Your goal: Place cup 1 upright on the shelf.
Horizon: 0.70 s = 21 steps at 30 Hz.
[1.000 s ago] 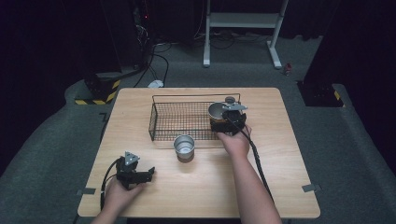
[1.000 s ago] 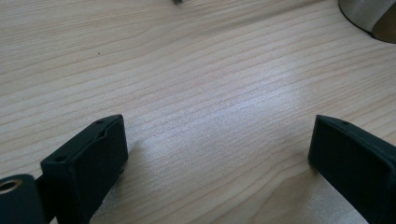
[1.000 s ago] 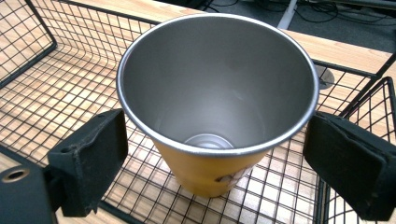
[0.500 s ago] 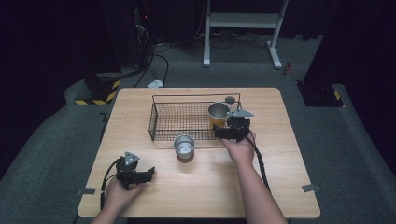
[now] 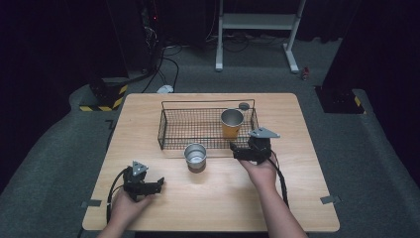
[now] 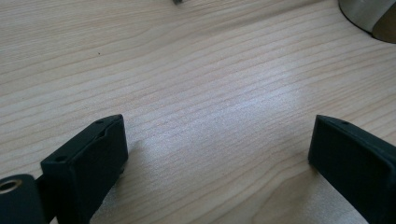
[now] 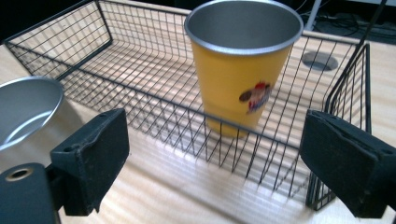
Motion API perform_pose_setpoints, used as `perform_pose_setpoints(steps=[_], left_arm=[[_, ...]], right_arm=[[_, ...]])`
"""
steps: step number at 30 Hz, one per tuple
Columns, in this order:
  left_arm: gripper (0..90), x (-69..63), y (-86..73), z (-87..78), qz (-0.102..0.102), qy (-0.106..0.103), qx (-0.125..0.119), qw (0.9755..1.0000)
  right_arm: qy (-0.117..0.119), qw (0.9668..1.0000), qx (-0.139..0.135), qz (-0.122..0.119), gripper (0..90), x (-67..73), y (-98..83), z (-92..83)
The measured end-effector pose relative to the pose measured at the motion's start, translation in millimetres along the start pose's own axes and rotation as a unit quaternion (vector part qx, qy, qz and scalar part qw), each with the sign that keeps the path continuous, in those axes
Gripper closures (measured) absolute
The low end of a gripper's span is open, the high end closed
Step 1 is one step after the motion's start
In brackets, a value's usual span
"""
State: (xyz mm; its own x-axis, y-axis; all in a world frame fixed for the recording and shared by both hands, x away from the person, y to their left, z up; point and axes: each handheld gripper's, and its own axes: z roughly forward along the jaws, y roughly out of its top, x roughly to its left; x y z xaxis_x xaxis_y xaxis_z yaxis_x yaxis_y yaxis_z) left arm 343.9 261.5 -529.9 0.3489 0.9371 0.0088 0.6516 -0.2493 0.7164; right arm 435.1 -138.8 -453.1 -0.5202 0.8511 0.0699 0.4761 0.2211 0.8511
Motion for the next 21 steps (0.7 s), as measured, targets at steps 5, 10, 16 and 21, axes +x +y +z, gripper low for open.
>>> perform_pose_setpoints(steps=[5, 10, 16, 21], left_arm=[[5.0, 0.0, 0.0, 0.0, 0.0, 0.0, 0.0, 1.0], [5.0, 0.0, 0.0, 0.0, 0.0, 0.0, 0.0, 1.0], [5.0, 0.0, 0.0, 0.0, 0.0, 0.0, 0.0, 1.0], [5.0, -0.3, -0.1, 0.2, -0.002, 0.0, -0.002, 1.0]], right_arm=[[-0.003, 1.0, 0.0, 0.002, 8.5, -1.4, -18.5, -14.8], [-0.01, 0.9999, 0.003, -0.006, 8.5, -2.6, -30.3, -24.3], [-0.025, 0.9997, 0.004, -0.005, 8.4, -5.2, -49.9, -36.8], [-0.028, 0.9993, 0.023, 0.006, 8.4, -7.0, -66.3, -44.4]])
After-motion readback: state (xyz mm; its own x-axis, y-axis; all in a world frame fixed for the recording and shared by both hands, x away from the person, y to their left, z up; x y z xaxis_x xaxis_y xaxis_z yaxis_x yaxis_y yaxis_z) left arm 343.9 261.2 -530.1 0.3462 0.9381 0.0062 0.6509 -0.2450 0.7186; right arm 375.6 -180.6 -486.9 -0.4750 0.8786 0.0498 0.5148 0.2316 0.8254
